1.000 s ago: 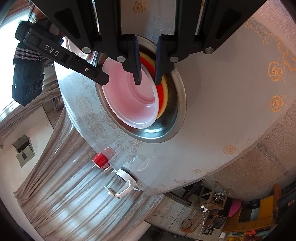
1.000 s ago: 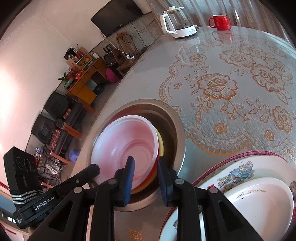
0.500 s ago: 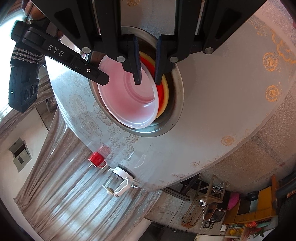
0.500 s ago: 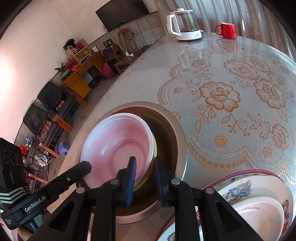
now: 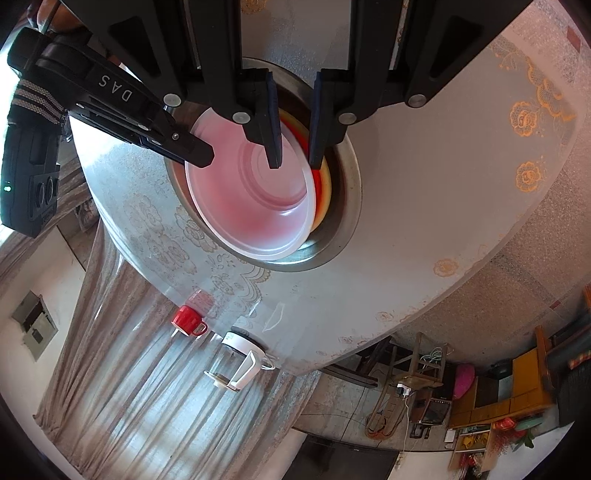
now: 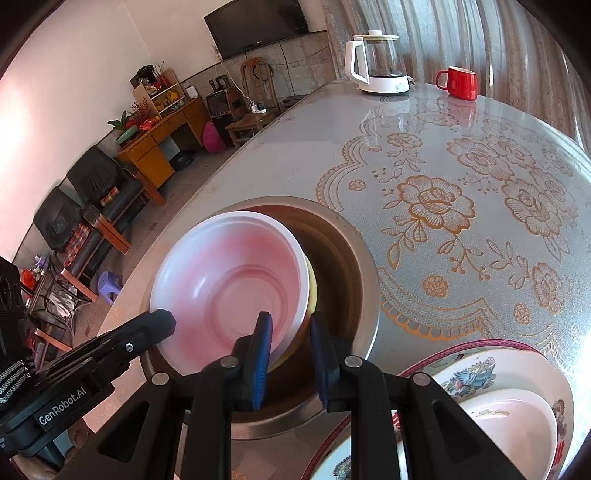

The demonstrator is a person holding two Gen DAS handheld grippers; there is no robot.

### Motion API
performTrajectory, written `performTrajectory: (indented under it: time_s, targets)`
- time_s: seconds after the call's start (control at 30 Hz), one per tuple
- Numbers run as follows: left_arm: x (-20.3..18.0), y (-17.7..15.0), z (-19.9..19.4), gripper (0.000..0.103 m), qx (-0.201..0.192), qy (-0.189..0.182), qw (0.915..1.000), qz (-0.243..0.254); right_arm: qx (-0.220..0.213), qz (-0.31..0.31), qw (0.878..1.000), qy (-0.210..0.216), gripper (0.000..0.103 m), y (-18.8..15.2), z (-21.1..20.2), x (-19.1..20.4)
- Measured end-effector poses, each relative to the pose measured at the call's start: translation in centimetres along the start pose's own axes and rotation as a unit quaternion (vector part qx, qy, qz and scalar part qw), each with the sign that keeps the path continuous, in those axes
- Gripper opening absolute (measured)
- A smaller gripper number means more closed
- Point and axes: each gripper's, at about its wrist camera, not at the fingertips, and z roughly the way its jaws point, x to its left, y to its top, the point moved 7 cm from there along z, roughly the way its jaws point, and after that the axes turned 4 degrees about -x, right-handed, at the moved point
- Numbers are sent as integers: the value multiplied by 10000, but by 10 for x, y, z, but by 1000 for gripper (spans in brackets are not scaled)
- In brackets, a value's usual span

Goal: Organize plates and bowls
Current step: 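Lower the red bowl into the steel basin onto the yellow bowl, then open both tools and release the red bowl's rim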

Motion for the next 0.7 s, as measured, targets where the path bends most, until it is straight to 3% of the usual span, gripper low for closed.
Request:
performTrajectory:
  time_s: [0.2, 0.7]
  targets:
    - [-1, -1, -1, 15, -46, 66, 9999, 75, -105, 0, 9999, -45, 27, -1, -8, 2]
    - [-4, -6, -11, 18, -160, 148, 9995, 227, -424, 349, 9985, 77, 27, -2, -32, -10]
